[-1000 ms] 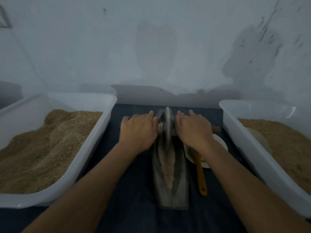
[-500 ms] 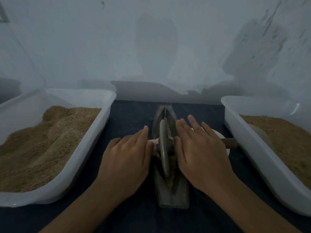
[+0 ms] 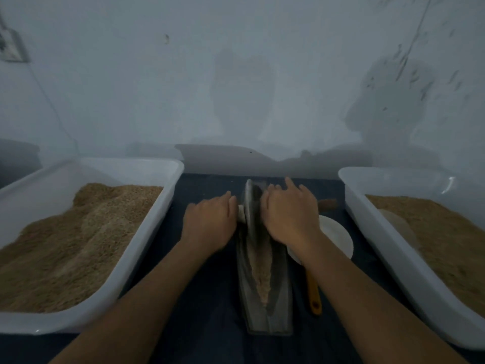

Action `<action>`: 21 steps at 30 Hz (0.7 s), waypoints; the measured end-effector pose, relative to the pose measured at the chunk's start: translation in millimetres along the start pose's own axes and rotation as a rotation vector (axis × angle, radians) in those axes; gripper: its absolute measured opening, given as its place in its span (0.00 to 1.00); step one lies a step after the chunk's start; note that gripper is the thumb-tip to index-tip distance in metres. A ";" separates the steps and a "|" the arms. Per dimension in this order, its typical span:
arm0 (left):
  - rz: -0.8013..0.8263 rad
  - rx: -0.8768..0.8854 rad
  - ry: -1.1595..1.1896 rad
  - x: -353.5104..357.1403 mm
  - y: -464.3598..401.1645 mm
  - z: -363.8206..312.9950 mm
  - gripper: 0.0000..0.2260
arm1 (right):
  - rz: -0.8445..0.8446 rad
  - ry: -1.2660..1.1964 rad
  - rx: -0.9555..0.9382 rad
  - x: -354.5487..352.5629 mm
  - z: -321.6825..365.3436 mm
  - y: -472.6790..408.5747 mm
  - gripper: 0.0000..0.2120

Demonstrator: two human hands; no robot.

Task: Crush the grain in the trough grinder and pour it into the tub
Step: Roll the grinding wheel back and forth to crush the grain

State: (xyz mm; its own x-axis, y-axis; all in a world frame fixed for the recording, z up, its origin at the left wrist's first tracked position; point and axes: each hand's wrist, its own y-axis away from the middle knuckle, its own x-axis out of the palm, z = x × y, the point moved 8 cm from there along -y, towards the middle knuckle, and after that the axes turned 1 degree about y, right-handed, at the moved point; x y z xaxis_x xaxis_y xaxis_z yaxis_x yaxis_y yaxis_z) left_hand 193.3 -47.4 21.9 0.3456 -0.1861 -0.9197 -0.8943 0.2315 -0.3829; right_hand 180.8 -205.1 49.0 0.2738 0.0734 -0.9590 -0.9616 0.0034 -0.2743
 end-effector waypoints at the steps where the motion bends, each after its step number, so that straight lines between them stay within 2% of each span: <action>1: -0.057 0.010 0.037 -5.3 17.8 -1.5 0.16 | -0.007 -0.021 -0.013 -1.7 0.3 19.0 0.28; 5: -0.233 0.062 0.107 -29.5 65.7 -17.3 0.21 | 0.018 -0.048 -0.044 -7.6 -5.8 81.8 0.36; 8: -0.152 0.056 0.102 -25.3 59.4 -17.4 0.22 | 0.014 -0.012 -0.060 -9.4 -0.6 78.9 0.37; 11: -0.022 0.018 -0.027 -13.0 27.0 -13.8 0.24 | 0.039 -0.054 -0.045 1.9 -3.1 38.1 0.32; 13: -0.004 0.012 -0.165 -10.4 -2.5 -18.7 0.22 | 0.096 -0.065 0.006 13.4 -15.5 -1.2 0.26; 15: 0.023 -0.022 -0.187 -10.1 -35.5 -21.2 0.18 | 0.140 -0.075 0.072 16.6 -24.8 -31.1 0.16; 17: 0.064 -0.050 -0.185 -7.8 -56.7 -21.9 0.19 | 0.148 -0.103 0.116 16.4 -28.6 -43.5 0.11; 21: -0.028 0.023 -0.225 -18.5 -26.9 -36.2 0.18 | 0.161 -0.077 0.072 22.5 -34.7 -13.8 0.16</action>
State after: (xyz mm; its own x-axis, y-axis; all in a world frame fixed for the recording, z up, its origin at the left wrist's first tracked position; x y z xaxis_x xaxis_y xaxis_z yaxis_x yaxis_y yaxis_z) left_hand 200.7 -84.8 52.3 0.4271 0.0246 -0.9039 -0.8778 0.2511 -0.4080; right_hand 200.8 -238.0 28.7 0.1164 0.1547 -0.9811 -0.9924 0.0570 -0.1088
